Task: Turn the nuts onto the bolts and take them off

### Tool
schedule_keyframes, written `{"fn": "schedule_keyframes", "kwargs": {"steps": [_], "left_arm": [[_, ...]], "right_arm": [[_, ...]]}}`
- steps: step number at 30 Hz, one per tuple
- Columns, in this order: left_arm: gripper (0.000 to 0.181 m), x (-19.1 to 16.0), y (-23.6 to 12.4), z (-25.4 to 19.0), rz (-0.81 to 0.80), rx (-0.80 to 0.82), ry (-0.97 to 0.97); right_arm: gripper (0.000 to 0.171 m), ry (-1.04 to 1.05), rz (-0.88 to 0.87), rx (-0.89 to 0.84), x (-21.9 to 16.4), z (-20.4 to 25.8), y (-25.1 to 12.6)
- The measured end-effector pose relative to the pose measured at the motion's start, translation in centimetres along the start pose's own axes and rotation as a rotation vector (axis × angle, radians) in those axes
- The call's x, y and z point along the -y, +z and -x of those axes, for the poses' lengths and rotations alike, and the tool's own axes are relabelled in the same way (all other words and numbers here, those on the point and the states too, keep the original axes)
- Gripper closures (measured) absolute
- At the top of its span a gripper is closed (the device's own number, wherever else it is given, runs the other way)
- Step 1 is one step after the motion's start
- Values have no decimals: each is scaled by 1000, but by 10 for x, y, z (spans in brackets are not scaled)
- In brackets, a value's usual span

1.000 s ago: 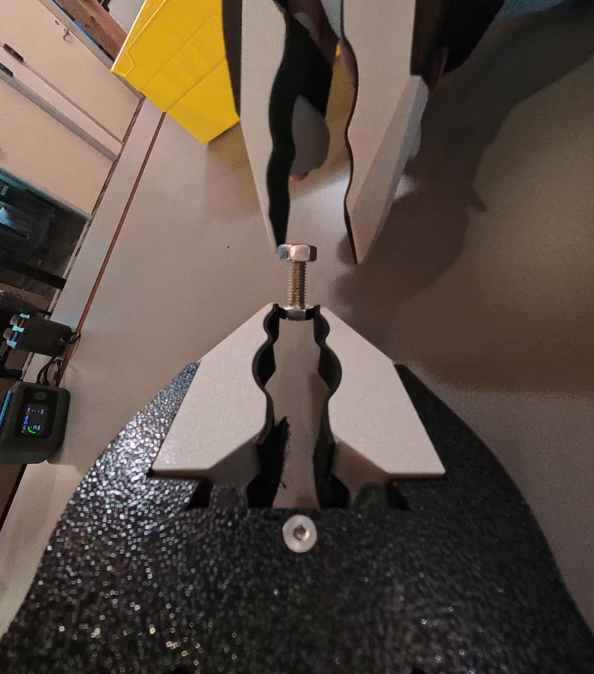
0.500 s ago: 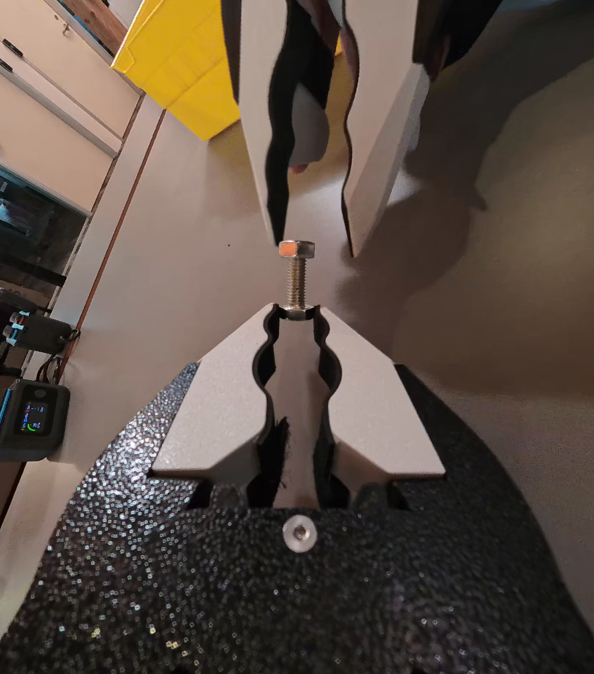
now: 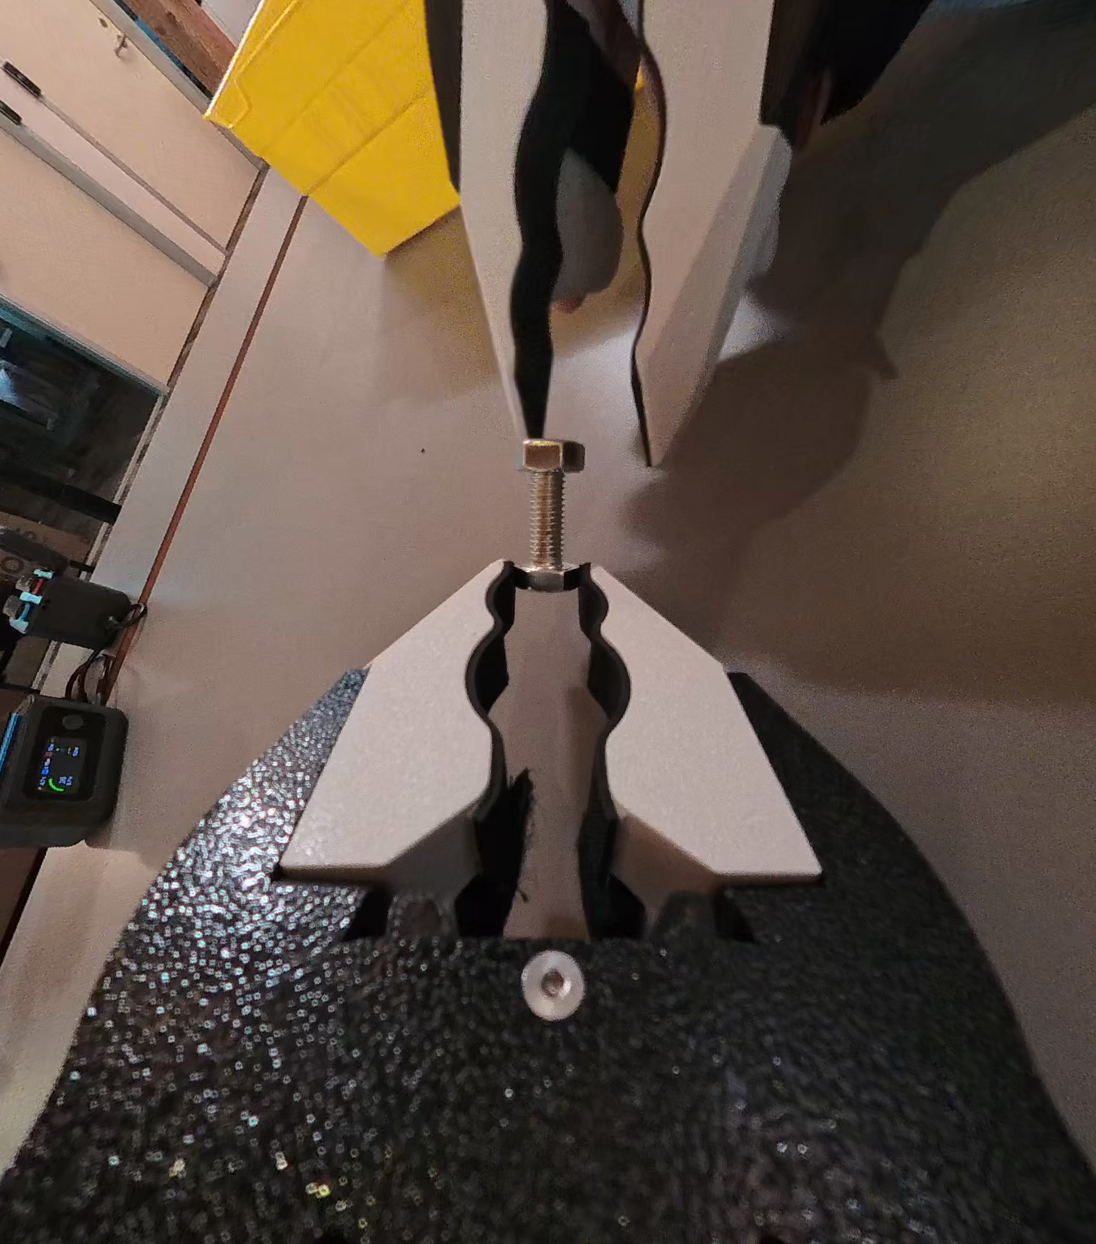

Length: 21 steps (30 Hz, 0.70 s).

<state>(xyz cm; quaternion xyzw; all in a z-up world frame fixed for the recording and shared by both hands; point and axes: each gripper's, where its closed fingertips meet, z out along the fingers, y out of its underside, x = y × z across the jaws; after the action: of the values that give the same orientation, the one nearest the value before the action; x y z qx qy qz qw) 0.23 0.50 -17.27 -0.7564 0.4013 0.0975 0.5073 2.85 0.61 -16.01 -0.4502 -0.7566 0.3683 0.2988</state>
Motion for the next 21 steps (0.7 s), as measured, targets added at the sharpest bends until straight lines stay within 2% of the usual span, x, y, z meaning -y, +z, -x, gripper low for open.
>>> {"fn": "schedule_keyframes", "kwargs": {"steps": [3,5,8,9,13,16,19,21], "left_arm": [[164,0,0,0,3,0,1],[164,0,0,0,6,2,-2],[164,0,0,0,7,1,1],[164,0,0,0,5,2,-1],[164,0,0,0,6,4,2],[164,0,0,0,10,6,9],[164,1,0,0,6,9,24],[164,2,-1,-1,-5,6,41]], "right_arm": [[136,5,16,39,0,7,4],[131,-37,-3,29,5,8,7],[127,-152,-166,33,35,20,3],[128,-148,-170,12,37,17,3],[127,-15,-49,-14,15,2,4],[136,58,-41,-6,13,-2,6],[154,80,-31,1,14,-2,6],[155,44,-31,3,11,-2,6]]}}
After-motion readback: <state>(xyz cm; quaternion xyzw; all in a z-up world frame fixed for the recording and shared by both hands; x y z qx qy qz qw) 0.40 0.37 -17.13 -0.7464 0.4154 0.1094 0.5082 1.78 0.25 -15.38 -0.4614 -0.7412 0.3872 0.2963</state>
